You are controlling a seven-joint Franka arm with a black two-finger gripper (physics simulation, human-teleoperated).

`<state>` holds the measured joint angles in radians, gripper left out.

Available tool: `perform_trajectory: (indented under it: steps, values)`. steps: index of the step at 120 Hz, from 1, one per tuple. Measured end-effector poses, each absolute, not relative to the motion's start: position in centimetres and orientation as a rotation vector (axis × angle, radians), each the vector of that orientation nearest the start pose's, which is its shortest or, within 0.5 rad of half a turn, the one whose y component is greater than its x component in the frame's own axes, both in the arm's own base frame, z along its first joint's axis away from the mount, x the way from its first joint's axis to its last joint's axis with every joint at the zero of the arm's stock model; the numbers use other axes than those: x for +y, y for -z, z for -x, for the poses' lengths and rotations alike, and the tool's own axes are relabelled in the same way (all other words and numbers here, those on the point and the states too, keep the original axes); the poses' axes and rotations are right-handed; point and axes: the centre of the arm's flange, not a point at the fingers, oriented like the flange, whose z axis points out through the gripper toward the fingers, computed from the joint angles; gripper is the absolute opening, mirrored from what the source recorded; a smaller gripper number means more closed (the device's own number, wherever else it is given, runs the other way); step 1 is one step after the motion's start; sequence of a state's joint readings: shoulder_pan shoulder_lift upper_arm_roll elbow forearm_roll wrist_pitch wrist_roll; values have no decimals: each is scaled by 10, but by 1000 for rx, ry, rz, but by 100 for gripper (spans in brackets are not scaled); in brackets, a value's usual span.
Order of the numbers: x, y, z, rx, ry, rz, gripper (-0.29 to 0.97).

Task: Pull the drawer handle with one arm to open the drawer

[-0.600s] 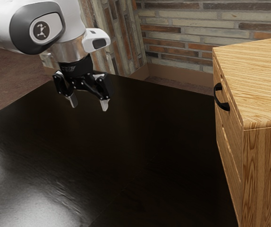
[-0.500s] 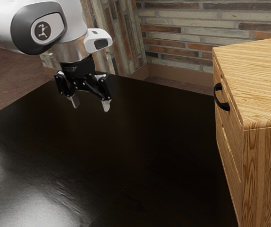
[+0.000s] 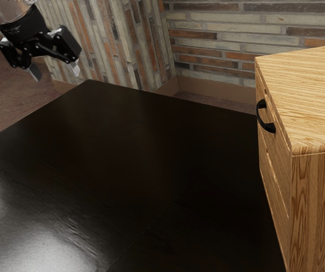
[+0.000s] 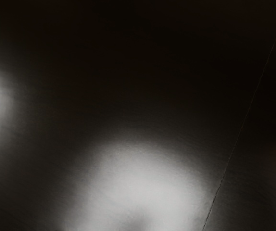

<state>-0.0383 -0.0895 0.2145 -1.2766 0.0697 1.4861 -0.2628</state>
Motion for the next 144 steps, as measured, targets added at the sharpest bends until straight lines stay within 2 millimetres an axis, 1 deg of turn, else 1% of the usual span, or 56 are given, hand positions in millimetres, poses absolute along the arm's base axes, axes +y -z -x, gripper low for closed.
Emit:
perform_trajectory:
  steps: [8, 18, 44, 49, 53, 59, 68, 74, 85, 92, 102, 117, 144]
  values:
    - [99, -793, -492, -687, 449, 2995, 68]
    - [97, -781, -502, -683, 415, 2997, 68]
    - [101, -771, -506, -706, 384, 3014, 68]
    - [98, -763, -509, -709, 357, 3069, 68]
    - [94, -747, -513, -709, 303, 3103, 68]
    - [84, -734, -517, -699, 250, 3124, 68]
    - [60, -720, -528, -697, 204, 3180, 68]
    - [45, -712, -540, -711, 211, 3213, 68]
    - [15, -694, -569, -771, 245, 3314, 68]
    - [-2, -694, -580, -811, 294, 3373, 68]
    - [-18, -694, -587, -879, 339, 3433, 68]
    - [-37, -678, -591, -981, 350, 3471, 68]
    - [-75, -674, -598, -1072, 415, 3514, 68]
